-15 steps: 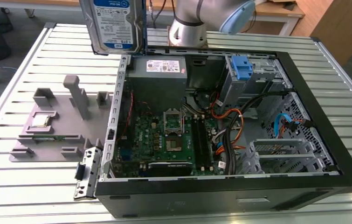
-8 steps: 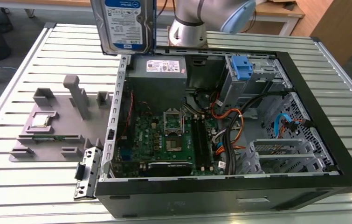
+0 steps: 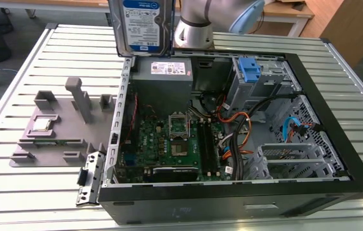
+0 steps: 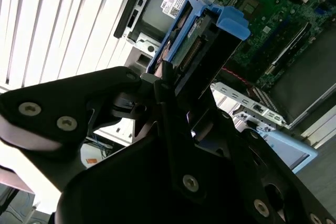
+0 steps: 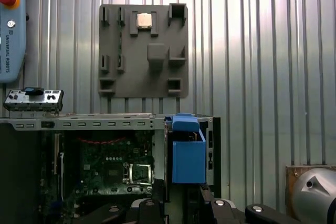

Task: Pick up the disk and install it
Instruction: 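Pick up the disk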

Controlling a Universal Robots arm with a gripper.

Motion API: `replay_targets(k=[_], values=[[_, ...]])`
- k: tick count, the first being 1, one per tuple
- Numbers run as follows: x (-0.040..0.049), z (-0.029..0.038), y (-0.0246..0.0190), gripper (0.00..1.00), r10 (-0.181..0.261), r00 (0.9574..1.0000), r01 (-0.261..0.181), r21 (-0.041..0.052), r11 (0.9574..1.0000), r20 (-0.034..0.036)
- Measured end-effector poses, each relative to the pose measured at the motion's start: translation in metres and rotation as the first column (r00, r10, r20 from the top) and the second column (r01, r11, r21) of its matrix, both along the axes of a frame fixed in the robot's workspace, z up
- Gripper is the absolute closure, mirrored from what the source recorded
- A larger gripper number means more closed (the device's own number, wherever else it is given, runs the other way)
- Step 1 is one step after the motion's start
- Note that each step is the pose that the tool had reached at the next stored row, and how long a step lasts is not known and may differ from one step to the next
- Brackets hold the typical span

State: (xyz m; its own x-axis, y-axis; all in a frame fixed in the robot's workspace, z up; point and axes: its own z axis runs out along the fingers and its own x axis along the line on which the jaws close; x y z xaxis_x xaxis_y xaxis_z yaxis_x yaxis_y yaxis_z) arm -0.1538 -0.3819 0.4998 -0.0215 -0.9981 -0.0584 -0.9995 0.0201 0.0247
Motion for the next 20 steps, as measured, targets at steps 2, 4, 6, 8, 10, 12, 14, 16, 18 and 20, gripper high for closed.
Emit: replay_targets(k=[2,4,6,8,10,12,14,16,18,20], values=[[0.0067,0.0,0.0,0.65,0.0,1.0,0.0,0.0,1.0,-0.0002],[0.0136,0.0,0.0,0.65,0.0,1.0,0.0,0.0,1.0,-0.0004],[0.021,-0.0001,0.0,0.65,0.0,1.0,0.0,0.0,1.0,-0.0007],[0.0284,-0.0001,0.0,0.65,0.0,1.0,0.0,0.0,1.0,-0.0009],[0.0358,-0.0001,0.0,0.65,0.0,1.0,0.0,0.0,1.0,-0.0011],[0.0431,-0.0001,0.0,0.65,0.0,1.0,0.0,0.0,1.0,-0.0013],[0.0502,-0.0001,0.0,0.65,0.0,1.0,0.0,0.0001,1.0,-0.0015],[0.0573,-0.0001,0.0,0.65,0.0,1.0,0.0,0.0,1.0,-0.0017],[0.0645,-0.0001,0.0,0.65,0.0,1.0,0.0,0.0,1.0,-0.0018],[0.0715,-0.0001,0.0,0.65,0.0,1.0,0.0,0.0,1.0,-0.002]])
